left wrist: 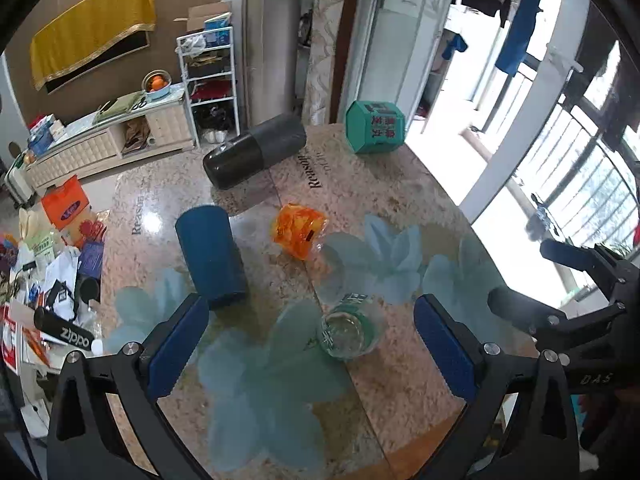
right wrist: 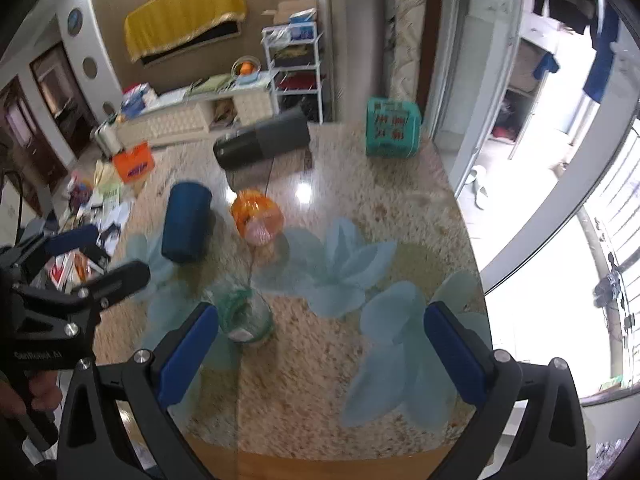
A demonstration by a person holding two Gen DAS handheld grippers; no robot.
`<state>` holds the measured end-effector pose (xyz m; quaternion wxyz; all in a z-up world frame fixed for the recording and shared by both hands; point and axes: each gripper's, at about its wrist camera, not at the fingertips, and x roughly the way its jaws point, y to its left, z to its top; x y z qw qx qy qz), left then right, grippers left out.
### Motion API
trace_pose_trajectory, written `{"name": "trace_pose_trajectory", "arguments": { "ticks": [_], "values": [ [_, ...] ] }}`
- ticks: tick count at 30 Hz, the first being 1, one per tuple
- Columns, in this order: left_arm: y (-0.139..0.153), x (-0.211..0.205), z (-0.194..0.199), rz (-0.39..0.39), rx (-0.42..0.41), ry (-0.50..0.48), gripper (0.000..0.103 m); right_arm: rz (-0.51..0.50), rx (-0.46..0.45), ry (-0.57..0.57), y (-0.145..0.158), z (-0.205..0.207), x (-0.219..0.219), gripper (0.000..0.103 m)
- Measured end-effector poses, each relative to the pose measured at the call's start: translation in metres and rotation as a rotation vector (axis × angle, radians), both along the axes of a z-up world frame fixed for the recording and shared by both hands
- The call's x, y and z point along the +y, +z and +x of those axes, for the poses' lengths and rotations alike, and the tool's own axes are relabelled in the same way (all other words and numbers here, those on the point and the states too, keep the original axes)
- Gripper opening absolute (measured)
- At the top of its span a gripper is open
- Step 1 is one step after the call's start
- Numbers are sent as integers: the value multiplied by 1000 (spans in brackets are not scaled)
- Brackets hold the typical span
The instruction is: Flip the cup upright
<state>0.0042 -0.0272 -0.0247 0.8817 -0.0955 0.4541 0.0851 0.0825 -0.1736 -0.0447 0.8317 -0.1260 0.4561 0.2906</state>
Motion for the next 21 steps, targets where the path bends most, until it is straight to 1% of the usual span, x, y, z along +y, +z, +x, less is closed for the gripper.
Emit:
{"name": "trace_pose_trajectory", "arguments": {
  "ticks": [4, 9, 11, 15, 21],
  "values": [
    [13, 4, -7, 1, -3, -51, 103, 1, -46, -53, 12, -14, 6, 103],
    [24, 9, -15, -3, 13, -100, 103, 11, -65, -122, 17, -31, 9, 103],
    [26, 9, -19, 8, 8, -122, 103, 14, -70, -147, 19, -37, 10, 103],
    [27, 11, -25, 9, 9, -139, 103, -1, -77, -181, 20, -45, 14, 103],
    [22, 13, -27, 25, 32, -155, 103, -51, -87, -183, 18, -48, 19, 103]
  ]
}}
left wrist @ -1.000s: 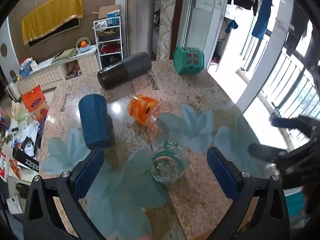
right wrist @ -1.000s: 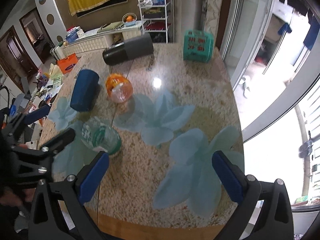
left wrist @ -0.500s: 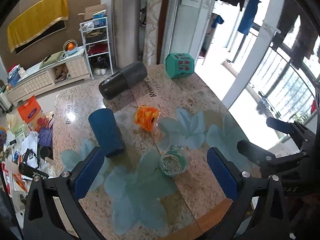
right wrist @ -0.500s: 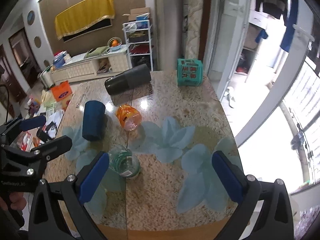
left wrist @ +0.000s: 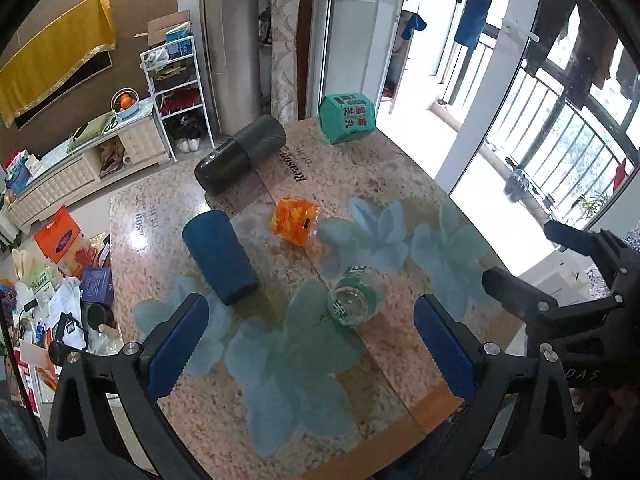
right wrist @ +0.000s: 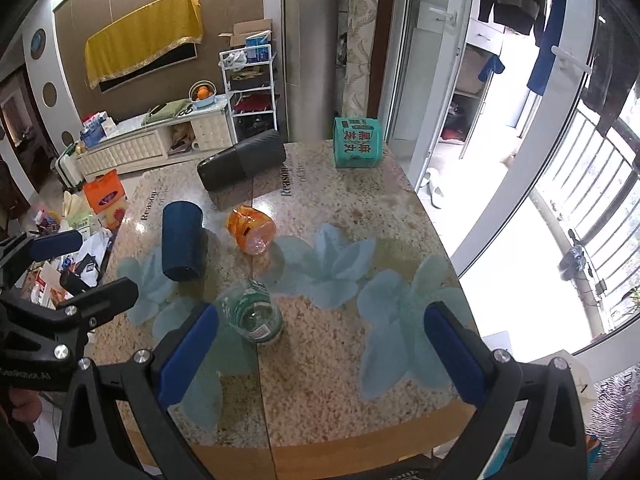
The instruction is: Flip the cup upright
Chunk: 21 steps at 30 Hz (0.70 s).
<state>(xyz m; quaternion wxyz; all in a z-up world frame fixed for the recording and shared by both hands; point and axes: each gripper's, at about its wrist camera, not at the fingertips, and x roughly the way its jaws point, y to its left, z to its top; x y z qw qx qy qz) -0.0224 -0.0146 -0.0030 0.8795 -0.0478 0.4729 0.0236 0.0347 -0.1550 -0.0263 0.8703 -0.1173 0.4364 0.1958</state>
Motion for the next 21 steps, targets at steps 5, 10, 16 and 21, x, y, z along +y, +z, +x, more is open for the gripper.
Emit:
{"name": "trace_pose_trajectory", "arguments": {
  "ticks": [5, 10, 16, 21],
  "values": [
    [-6, 0, 6, 0, -3, -4, 103, -20, -15, 1, -4, 1, -1, 103],
    [-11, -1, 12, -1, 17, 3, 103, -34, -7, 5, -6, 6, -2, 103],
    [-11, 1, 15, -10, 15, 11, 103, -31, -6, 5, -2, 8, -2, 103],
    [-8, 4, 15, -5, 13, 19, 103, -17, 1, 0, -2, 9, 0, 103]
  ]
}}
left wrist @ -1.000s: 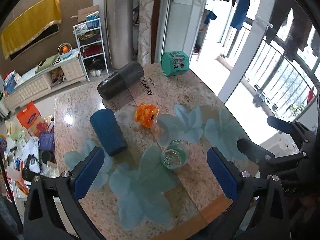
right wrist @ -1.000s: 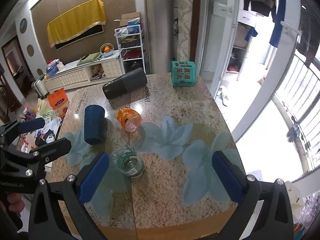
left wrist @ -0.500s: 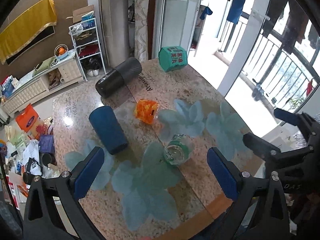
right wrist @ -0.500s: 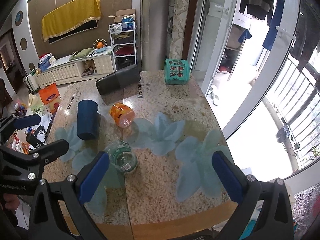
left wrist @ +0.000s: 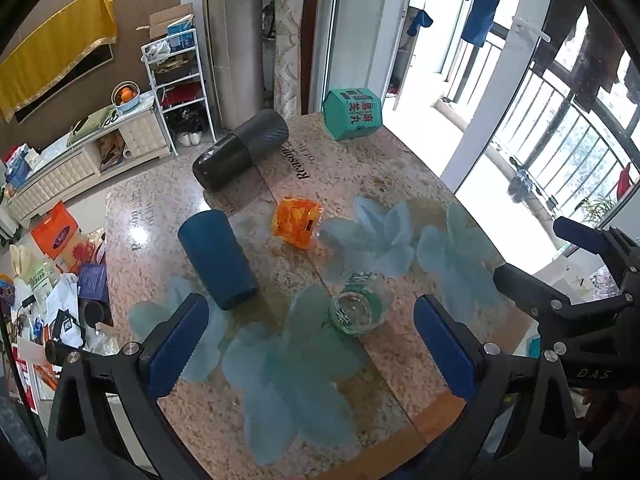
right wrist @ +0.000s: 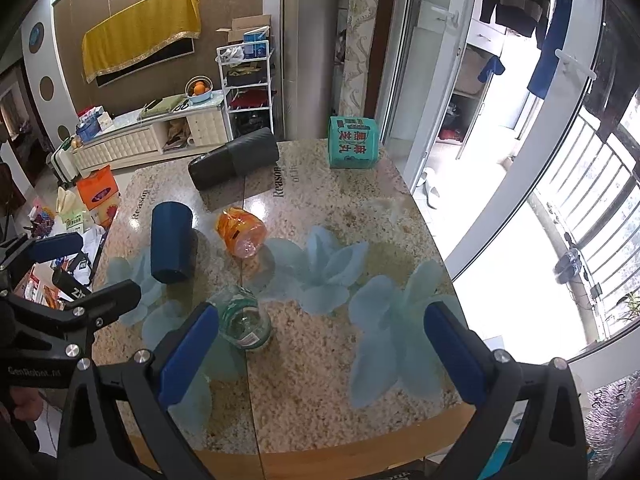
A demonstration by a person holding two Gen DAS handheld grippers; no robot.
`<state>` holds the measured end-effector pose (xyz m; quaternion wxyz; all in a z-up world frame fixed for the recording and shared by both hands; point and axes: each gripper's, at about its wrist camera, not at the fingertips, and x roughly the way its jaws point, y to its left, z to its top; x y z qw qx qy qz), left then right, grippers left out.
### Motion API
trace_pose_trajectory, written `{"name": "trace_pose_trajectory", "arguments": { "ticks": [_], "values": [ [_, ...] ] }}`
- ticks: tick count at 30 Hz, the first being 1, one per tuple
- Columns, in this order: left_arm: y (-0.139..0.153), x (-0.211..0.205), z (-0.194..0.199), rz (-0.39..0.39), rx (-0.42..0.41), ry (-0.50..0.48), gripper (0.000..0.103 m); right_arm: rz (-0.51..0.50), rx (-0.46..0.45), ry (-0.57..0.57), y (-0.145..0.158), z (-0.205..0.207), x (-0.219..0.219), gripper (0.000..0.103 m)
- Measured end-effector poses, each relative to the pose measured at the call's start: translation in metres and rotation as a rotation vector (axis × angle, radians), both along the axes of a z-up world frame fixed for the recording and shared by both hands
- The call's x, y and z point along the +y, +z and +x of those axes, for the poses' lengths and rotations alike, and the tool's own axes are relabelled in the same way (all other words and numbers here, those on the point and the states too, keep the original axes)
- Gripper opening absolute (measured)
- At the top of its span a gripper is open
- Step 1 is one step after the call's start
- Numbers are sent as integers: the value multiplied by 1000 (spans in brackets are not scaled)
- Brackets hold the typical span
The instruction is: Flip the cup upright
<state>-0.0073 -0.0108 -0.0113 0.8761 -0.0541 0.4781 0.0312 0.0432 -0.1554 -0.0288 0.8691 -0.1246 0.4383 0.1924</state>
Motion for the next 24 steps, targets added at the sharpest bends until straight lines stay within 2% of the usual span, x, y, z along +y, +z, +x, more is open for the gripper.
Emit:
{"name": "trace_pose_trajectory", "arguments": {
  "ticks": [9, 24],
  "values": [
    [4, 6, -1, 16, -18, -4, 103, 14, -9, 0, 4, -2, 6, 103],
    [8, 8, -4, -10, -50, -58, 103, 7, -12, -17, 2, -3, 12, 103]
  ]
}}
